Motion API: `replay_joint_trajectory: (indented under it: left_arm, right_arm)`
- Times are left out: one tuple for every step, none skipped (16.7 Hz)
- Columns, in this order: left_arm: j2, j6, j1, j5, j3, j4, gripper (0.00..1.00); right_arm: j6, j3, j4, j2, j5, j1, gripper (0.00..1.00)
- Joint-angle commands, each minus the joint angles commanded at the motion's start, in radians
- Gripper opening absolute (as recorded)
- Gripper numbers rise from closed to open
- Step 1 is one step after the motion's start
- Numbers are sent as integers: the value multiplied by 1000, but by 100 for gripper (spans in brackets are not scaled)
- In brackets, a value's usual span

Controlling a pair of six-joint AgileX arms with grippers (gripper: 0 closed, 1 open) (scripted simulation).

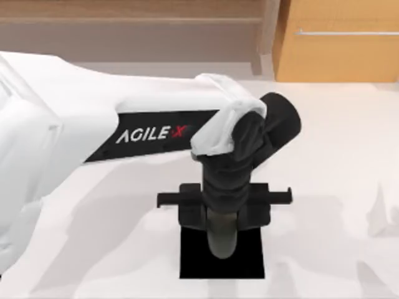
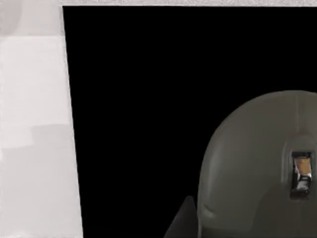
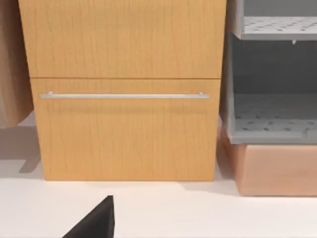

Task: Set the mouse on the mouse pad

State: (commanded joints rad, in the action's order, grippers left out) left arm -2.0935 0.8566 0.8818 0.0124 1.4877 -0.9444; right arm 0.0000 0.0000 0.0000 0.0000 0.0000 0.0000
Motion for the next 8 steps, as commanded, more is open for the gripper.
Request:
replay_joint_trajectory:
  left_arm:
    - [0, 0, 0, 0, 0, 0, 60]
    - [0, 0, 0, 0, 0, 0, 68]
    - [0, 0, 0, 0, 0, 0, 75]
    - [0, 0, 0, 0, 0, 0, 83]
    - [0, 0, 0, 0, 0, 0, 90]
    - [0, 0, 0, 0, 0, 0, 98]
    - [0, 0, 0, 0, 0, 0, 100]
    - [0, 0, 0, 0, 0, 0, 100]
  right_arm:
    - [0, 0, 0, 0, 0, 0, 100]
    - [0, 0, 0, 0, 0, 0, 100]
    - [0, 0, 0, 0, 0, 0, 100]
    - [0, 0, 0, 0, 0, 0, 100]
    - [0, 0, 0, 0, 0, 0, 100]
    - [0, 0, 0, 0, 0, 0, 100]
    - [0, 0, 0, 0, 0, 0, 100]
    - [0, 0, 0, 0, 0, 0, 100]
